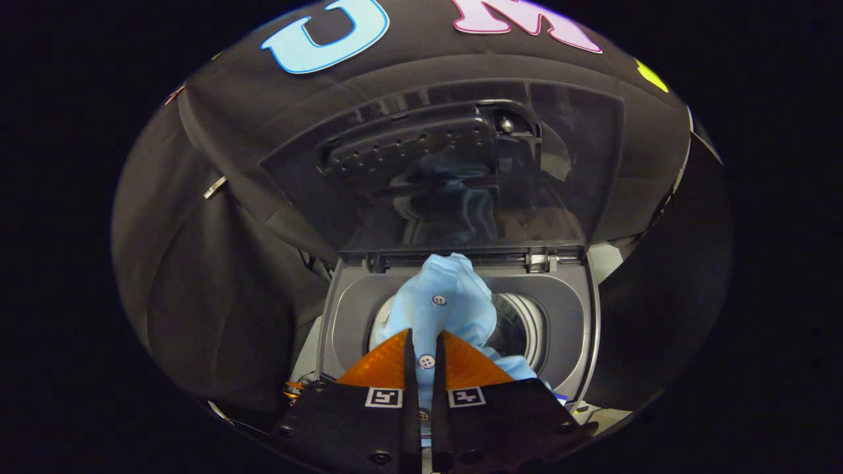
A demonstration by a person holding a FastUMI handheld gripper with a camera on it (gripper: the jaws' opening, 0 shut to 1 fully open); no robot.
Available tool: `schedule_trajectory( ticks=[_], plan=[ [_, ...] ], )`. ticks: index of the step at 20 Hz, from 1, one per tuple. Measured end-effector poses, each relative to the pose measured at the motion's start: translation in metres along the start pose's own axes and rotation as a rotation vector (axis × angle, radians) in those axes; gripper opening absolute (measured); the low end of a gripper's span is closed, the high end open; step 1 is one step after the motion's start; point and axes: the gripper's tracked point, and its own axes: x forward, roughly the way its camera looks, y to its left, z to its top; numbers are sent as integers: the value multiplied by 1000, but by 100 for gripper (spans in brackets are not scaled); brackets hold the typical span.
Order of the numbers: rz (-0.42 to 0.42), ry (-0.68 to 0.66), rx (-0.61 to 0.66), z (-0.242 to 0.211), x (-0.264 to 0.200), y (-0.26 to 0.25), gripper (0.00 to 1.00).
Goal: Put the clothes into the washing machine and then close the washing machine lid.
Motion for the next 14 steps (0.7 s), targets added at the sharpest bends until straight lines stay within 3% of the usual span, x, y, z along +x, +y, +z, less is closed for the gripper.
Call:
schedule_trajectory(
  ticks=[2,6,14],
  plan=[
    [2,-3,10,3,-1,-1,15],
    [1,-48,14,22,-18,-4,100],
    [16,-65,7,29,-36,-8,99]
  ],
)
